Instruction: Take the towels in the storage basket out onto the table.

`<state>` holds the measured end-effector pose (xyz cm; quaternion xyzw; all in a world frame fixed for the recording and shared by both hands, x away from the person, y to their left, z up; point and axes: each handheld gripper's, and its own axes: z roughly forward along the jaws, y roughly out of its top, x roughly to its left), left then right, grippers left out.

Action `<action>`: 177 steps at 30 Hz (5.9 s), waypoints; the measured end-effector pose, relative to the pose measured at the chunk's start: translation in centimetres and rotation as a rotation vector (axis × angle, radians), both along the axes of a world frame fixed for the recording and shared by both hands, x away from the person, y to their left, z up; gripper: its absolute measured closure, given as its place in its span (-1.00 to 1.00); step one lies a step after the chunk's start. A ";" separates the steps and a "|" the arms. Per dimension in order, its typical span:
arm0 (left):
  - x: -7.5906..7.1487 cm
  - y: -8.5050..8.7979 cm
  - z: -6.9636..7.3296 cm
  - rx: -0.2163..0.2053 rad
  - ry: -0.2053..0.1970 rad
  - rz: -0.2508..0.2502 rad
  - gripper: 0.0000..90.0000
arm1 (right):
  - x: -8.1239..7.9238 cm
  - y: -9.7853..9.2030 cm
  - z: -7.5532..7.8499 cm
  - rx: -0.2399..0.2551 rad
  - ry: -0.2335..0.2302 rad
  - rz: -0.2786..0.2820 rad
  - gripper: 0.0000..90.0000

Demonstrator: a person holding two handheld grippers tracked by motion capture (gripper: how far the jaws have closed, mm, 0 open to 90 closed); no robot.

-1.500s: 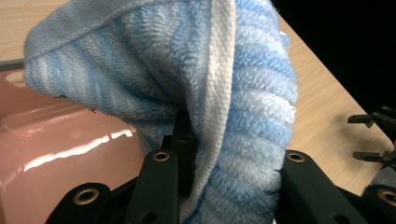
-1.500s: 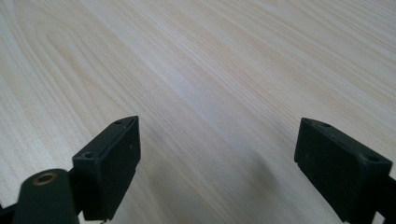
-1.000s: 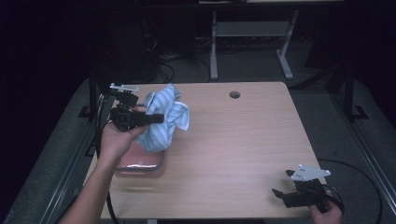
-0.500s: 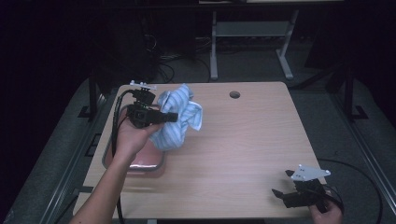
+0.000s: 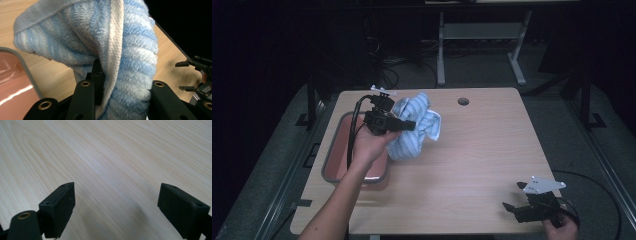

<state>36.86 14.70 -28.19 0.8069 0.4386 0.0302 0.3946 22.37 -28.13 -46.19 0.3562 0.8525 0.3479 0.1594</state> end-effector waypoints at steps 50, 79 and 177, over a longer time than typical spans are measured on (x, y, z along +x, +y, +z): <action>4.5 -11.0 -5.9 -0.018 0.093 -0.088 0.53 | 0.5 0.0 -0.1 0.022 0.008 -0.005 -0.69; 4.8 -13.3 -11.6 0.024 0.170 -0.087 0.51 | 0.4 0.2 -0.2 0.017 0.010 0.000 -0.69; -0.3 -7.0 -12.5 -0.075 0.101 -0.097 -0.17 | 0.4 0.6 -0.1 -0.015 -0.008 -0.004 -0.69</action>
